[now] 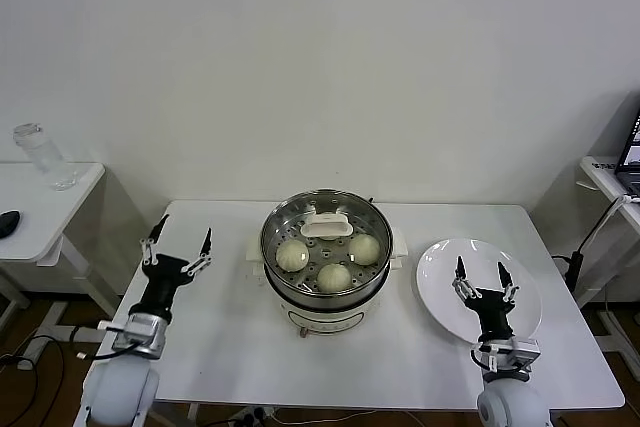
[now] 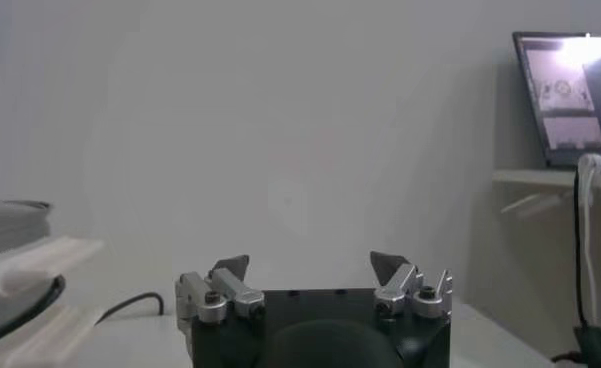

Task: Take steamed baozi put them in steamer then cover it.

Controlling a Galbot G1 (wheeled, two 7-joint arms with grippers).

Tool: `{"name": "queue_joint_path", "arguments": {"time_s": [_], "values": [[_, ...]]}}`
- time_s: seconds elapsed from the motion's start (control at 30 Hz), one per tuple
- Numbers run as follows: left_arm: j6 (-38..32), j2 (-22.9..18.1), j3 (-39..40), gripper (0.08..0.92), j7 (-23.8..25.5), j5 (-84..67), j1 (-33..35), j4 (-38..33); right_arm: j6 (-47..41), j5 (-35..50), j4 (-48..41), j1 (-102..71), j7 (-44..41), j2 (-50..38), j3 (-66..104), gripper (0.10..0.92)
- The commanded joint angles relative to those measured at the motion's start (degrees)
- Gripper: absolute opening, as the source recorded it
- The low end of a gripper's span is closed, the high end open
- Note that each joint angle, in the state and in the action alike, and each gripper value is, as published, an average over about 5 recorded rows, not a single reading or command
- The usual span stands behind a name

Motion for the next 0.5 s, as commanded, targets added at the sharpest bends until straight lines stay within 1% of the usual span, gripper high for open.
{"name": "queue_joint_path", "arguments": {"time_s": [0.03, 0.5], "values": [[-9.4, -1.2, -4.7, 0.823, 0.8, -10.7, 4.8, 3.6, -1.4, 2.5, 1.5, -1.1, -0.3, -0.2, -0.2, 0.823], [-10.1, -0.7, -4.1, 0.823, 1.3, -9.5, 5.9, 3.6, -0.7, 2.0, 1.5, -1.3, -0.8, -0.2, -0.5, 0.823]]}}
